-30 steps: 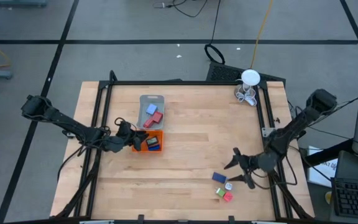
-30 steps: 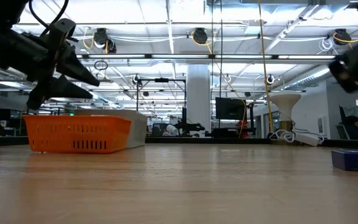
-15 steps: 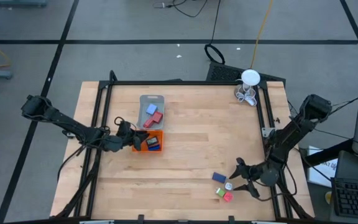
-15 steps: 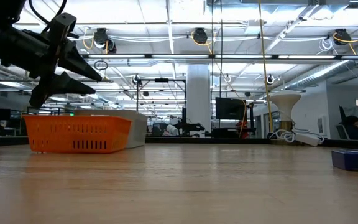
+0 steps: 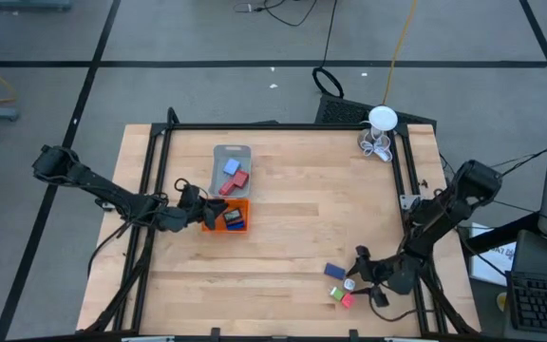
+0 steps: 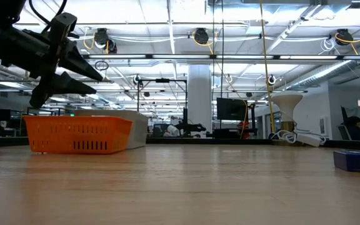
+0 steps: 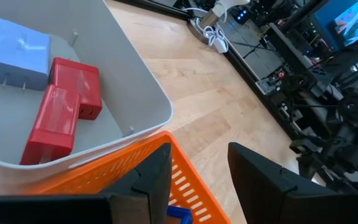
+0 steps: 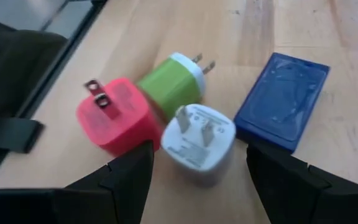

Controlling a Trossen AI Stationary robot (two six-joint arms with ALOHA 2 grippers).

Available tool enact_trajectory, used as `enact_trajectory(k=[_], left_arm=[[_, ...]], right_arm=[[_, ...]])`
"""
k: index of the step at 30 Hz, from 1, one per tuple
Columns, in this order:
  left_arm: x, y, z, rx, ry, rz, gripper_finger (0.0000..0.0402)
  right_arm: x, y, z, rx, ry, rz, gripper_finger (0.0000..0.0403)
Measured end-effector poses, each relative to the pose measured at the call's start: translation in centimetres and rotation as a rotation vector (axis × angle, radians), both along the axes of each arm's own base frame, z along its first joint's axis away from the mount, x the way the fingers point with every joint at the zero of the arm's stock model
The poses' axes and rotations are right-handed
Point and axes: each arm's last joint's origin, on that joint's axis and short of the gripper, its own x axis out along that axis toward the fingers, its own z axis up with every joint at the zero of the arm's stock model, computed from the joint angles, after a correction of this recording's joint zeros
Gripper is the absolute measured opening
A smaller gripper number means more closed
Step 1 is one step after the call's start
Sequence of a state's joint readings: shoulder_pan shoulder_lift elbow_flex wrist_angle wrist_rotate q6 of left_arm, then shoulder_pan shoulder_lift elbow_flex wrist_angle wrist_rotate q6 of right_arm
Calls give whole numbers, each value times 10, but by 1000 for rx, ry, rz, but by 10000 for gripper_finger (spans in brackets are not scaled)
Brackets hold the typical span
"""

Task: Pick & Place Office items
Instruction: Put the violet charger adapter into the gray bin

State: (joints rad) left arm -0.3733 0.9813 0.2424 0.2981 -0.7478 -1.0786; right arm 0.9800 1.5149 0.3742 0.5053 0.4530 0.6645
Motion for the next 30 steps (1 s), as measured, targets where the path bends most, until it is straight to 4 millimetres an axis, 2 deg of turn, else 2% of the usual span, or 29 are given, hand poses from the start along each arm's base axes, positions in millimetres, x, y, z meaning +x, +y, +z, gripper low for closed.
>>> enact_trajectory(k=[16,30], left_arm=[[0,0,0,6,-2,13,157],[0,0,0,22,6,6,157]], right_arm=[[16,-14,-1,-96,-33,-51,247],[14,-20,-6,-99,-5,-70,236]])
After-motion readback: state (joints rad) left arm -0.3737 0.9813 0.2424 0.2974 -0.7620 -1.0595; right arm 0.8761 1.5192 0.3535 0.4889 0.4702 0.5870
